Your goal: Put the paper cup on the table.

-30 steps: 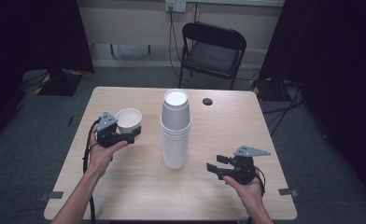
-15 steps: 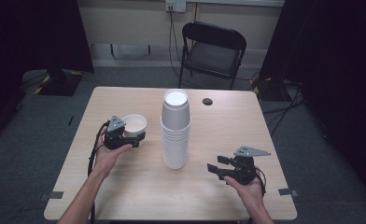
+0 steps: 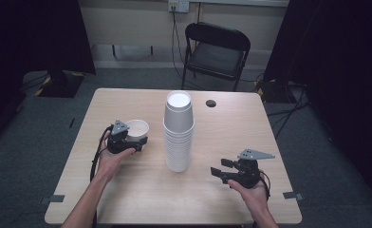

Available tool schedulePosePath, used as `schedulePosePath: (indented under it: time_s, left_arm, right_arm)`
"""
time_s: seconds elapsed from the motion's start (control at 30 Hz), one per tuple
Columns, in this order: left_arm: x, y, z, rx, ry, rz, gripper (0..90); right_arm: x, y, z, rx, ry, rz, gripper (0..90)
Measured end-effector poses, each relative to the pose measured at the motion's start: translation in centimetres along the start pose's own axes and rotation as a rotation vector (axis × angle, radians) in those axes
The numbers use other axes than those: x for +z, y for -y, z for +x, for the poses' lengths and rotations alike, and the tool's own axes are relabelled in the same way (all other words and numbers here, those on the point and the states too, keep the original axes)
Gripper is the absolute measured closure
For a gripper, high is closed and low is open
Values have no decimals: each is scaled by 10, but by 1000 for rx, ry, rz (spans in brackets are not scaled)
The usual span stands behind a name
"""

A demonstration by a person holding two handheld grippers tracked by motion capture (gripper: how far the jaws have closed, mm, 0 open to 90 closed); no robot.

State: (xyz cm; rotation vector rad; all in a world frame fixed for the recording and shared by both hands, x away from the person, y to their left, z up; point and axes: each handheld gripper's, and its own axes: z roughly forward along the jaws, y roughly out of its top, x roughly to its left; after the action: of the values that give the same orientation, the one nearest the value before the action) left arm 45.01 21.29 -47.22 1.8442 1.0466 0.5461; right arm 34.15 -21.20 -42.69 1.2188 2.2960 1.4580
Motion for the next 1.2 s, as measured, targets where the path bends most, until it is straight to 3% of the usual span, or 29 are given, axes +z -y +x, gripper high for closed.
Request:
schedulePosePath:
  time_s: [0.13,0.4,0.47,0.53,0.6,0.77,1.0,1.2]
  left_arm:
    - [1,2,0,23,-9,28,140]
    - [2,9,3,25,-28,44,137]
    - [1,11,4,5,-25,43,151]
    - [0,12,3,9,-53,26,150]
    - [0,13,5,-28,-23,31,148]
    - [0,13,5,-31,-35,40,148]
    - [0,13,1,-22,-42,97,157]
    - [-3,15,7,-70,-27,108,158]
  right_arm:
    - [0,0,0,-2,1,2,373]
    - [0,-2,2,-9,-6,4,374]
    - [1,-2,2,-10,-9,5,374]
    - [2,-2,2,-13,-11,9,374]
    - [4,-1,2,-9,-14,10,373]
    - [5,-1,0,-5,-17,12,371]
    - [5,0,-3,1,-19,16,371]
    - [5,0,-1,-4,-21,19,370]
